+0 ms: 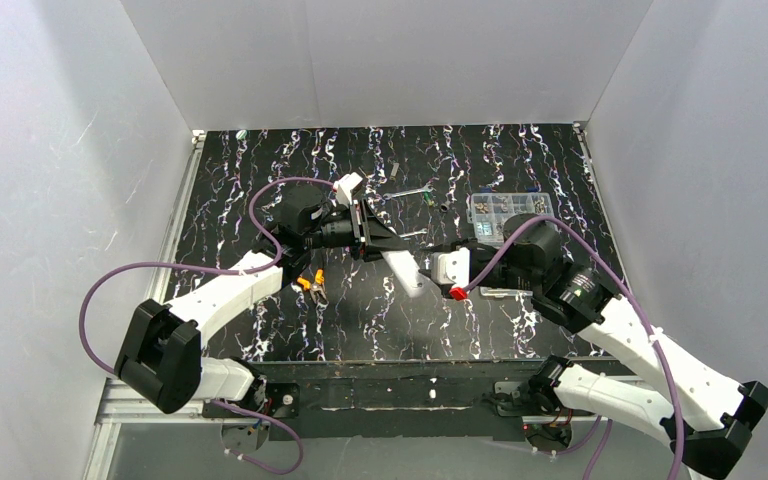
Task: Load the batteries into the remote control
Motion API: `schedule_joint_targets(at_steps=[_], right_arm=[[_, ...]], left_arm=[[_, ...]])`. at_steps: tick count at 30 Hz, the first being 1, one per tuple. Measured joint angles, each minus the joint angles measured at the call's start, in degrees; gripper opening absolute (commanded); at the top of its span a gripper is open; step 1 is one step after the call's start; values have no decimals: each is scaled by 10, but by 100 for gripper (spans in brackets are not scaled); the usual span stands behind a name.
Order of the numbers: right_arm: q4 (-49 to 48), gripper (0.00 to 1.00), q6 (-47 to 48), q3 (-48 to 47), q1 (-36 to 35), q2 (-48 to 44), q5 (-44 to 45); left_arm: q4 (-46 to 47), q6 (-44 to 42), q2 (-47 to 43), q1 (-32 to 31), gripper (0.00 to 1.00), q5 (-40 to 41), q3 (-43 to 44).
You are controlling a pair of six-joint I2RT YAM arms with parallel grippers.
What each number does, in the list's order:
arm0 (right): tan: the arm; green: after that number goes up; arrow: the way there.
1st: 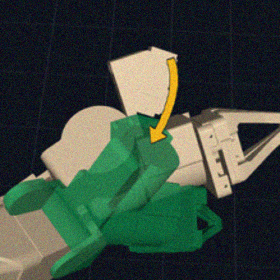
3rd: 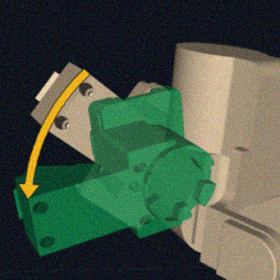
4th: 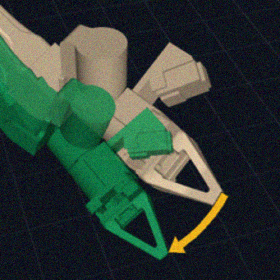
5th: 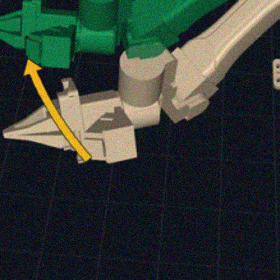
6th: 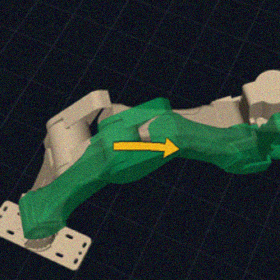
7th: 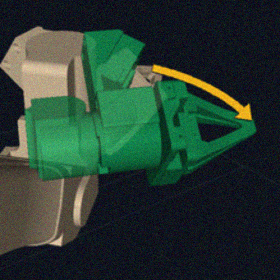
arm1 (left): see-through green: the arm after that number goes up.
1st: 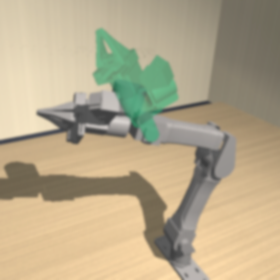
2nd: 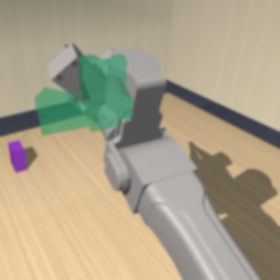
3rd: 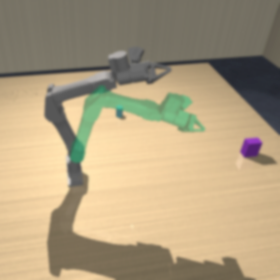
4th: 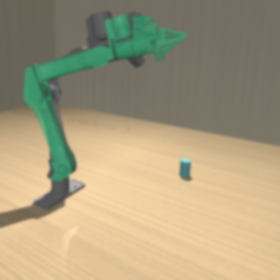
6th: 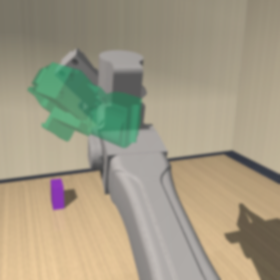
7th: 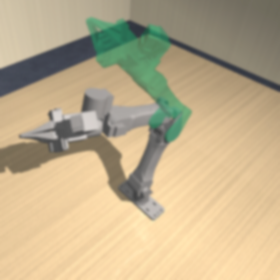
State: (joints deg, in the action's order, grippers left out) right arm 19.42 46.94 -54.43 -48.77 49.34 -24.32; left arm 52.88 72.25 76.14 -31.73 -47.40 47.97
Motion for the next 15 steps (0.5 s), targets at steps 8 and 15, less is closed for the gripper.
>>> schedule_joint_targets(at_steps=[8, 15], right_arm=[[29, 54, -2, 0, 0, -13, -32], [60, 55, -2, 0, 0, -8, -50]], left_arm=[[0, 0, 0, 0, 0, 0, 0], [0, 0, 0, 0, 0, 0, 0]])
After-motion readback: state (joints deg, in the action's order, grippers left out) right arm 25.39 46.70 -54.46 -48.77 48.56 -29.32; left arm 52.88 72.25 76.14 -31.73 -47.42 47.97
